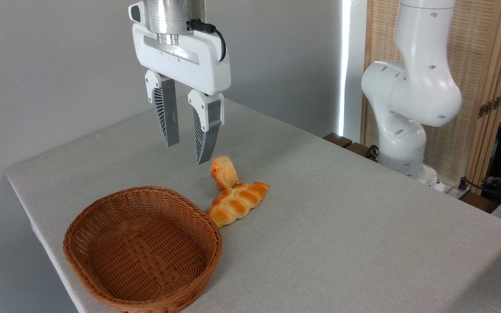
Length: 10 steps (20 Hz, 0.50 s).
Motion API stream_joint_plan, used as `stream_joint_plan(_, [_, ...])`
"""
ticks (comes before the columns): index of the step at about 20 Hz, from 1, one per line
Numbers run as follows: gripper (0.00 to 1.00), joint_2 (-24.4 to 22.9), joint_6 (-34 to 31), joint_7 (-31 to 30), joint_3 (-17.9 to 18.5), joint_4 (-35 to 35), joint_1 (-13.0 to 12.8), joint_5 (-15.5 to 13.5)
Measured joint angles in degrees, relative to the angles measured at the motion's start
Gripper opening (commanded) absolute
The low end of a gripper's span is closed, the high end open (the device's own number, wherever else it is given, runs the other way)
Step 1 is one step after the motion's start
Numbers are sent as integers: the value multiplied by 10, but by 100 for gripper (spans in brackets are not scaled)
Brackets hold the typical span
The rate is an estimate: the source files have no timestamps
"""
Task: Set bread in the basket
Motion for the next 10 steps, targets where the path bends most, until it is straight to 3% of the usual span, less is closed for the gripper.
stream_joint_plan(10, [100, 1, -8, 0, -2, 0, 0, 0])
